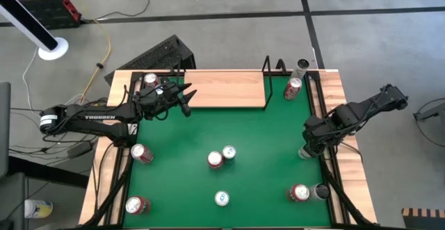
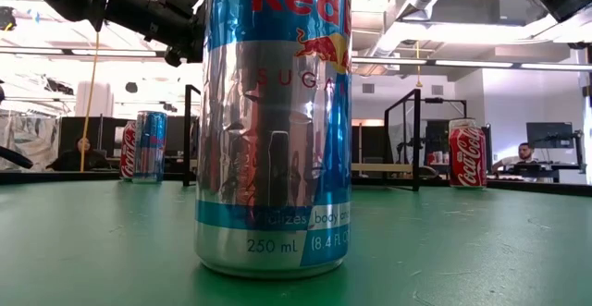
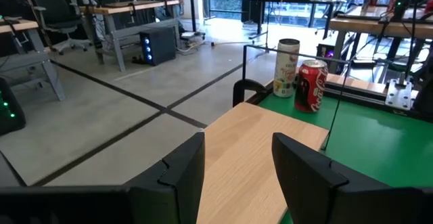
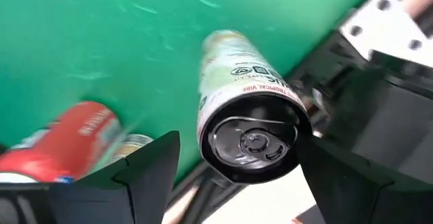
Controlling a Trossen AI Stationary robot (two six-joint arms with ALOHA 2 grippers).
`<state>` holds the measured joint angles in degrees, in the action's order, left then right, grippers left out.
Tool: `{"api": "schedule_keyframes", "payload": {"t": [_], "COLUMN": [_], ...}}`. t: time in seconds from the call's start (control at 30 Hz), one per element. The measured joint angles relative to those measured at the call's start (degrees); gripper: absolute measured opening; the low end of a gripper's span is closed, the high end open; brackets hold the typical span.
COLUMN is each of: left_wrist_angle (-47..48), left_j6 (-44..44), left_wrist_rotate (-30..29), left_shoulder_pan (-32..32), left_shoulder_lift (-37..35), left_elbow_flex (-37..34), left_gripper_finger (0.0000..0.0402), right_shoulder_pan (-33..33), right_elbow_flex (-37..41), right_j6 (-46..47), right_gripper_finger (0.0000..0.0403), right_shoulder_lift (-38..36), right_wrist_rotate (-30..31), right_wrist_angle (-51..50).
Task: Place canned beverage on shelf
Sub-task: Put the middle white soda can on the shelf
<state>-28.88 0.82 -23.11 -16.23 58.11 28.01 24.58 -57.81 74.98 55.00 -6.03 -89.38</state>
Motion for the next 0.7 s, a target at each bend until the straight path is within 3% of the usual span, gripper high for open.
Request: {"api": "schedule_keyframes", "payload": {"t": [0.7], "left_wrist_angle": [0.0], "left_j6": [-0.5], "left_wrist_rotate": [-0.02], "left_shoulder_pan": [0.0], "left_shoulder_lift": [0.0], "left_elbow_flex": [0.0], "left_gripper_finger": [0.0158], "right_shoulder_pan": [0.02], "right_elbow_flex": [-2.99], "right_j6": [4.85], "right_gripper_finger": [0.0321], "right_shoulder_lift": [0.14], "right_wrist_rotate": [0.07], "right_wrist_angle": [-0.6]}}
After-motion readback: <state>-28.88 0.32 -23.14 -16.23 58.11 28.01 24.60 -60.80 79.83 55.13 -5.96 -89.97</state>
